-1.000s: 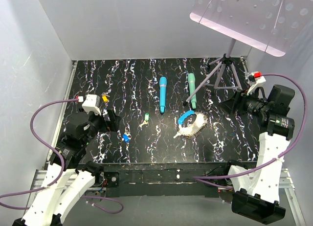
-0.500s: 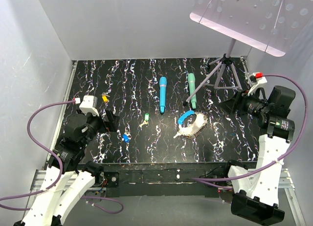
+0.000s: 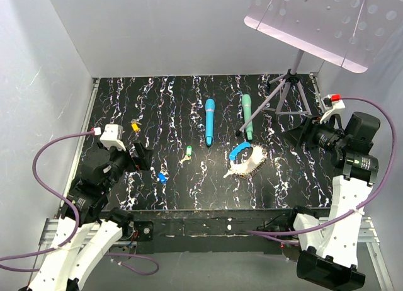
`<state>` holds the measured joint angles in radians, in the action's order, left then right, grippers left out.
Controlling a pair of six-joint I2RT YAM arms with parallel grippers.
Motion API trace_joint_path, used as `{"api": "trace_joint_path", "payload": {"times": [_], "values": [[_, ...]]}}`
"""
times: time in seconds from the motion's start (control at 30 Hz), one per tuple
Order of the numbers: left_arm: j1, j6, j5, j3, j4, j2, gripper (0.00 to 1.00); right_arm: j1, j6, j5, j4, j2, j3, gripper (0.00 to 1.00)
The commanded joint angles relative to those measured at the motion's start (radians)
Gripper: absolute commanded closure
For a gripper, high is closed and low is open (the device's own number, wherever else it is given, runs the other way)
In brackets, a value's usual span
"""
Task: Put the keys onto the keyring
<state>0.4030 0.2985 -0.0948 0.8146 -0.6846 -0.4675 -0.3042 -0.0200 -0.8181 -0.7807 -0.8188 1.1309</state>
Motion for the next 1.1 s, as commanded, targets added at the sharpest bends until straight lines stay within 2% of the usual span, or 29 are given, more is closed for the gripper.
{"api": "trace_joint_path", "payload": {"times": [0.0, 0.7, 1.07], "values": [[-0.004, -0.002, -0.02, 0.031, -0.015, 0.01, 0.02, 0.002, -0.018, -0.023, 0.041, 0.003, -0.005, 0.38], [-0.003, -0.021, -0.031, 0.032, -0.012, 0.01, 0.02, 0.002, -0.037, -0.058, 0.09, -0.005, -0.025, 0.38], [-0.003, -0.025, -0.037, 0.011, 0.005, 0.016, 0.02, 0.0, -0.009, -0.145, 0.098, -0.026, -0.028, 0.38]]}}
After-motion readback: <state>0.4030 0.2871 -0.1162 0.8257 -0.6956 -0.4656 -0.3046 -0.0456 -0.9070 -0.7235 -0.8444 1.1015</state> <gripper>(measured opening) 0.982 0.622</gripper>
